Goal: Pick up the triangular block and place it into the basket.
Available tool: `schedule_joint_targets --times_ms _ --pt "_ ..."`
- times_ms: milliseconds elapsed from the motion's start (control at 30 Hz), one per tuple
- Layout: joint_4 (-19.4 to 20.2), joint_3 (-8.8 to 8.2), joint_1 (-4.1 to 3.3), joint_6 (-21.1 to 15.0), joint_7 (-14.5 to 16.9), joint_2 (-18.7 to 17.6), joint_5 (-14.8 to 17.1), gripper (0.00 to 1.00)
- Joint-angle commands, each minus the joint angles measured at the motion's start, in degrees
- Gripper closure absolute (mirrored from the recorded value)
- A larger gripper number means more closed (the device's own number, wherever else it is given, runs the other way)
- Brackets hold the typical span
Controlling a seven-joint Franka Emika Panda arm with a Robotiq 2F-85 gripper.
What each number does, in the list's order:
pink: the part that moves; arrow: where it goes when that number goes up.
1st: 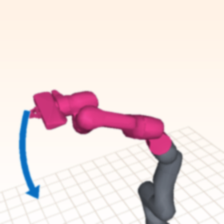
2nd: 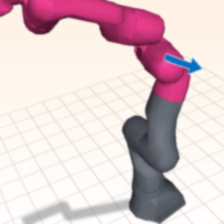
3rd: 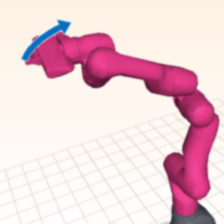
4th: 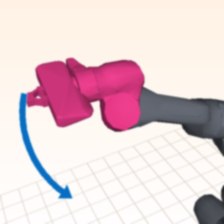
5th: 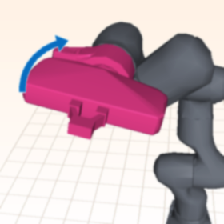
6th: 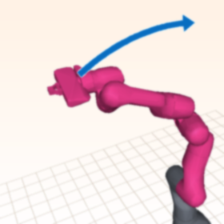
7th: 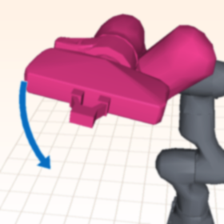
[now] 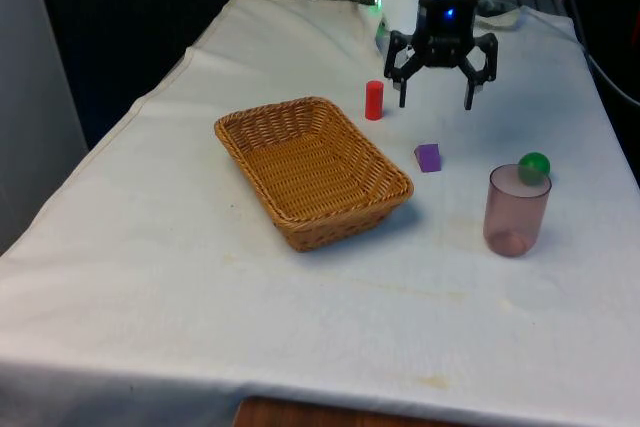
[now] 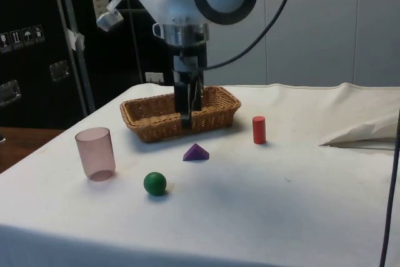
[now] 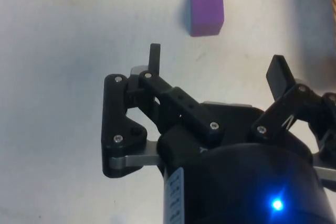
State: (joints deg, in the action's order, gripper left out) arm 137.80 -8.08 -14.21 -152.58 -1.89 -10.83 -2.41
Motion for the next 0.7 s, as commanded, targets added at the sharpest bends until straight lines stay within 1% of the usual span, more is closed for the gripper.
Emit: schedule_joint_targets --times_ms 0,67,100,133,333,367,400,600,633,667 --pt "0.3 0.17 0.11 -1.8 0.3 -0.7 0.3 0.0" --pt "0.3 0.23 0.11 -3.0 0.3 -1.7 0.3 0.0" --pt "0.1 0.0 0.0 -1.9 0.0 -1.3 0.0 0.0" --pt "0.4 0.23 0.17 -4.1 0.3 -2.5 0.4 0.0" --pt "0.3 0.46 0.34 -6.9 0.6 -5.4 0.6 0.0" --pt "0.2 0.0 0.0 -6.0 0.0 -4.9 0.0 0.0" --pt "0.3 0.46 0.34 -6.9 0.6 -5.4 0.6 0.0" --pt "-0.1 0.8 0.63 -8.9 0.7 -8.3 1.0 0.0" --pt "-0.1 0.0 0.06 -8.3 0.0 -8.0 0.1 0.0" --pt "-0.2 0.86 0.69 -9.2 0.7 -8.7 1.1 0.0"
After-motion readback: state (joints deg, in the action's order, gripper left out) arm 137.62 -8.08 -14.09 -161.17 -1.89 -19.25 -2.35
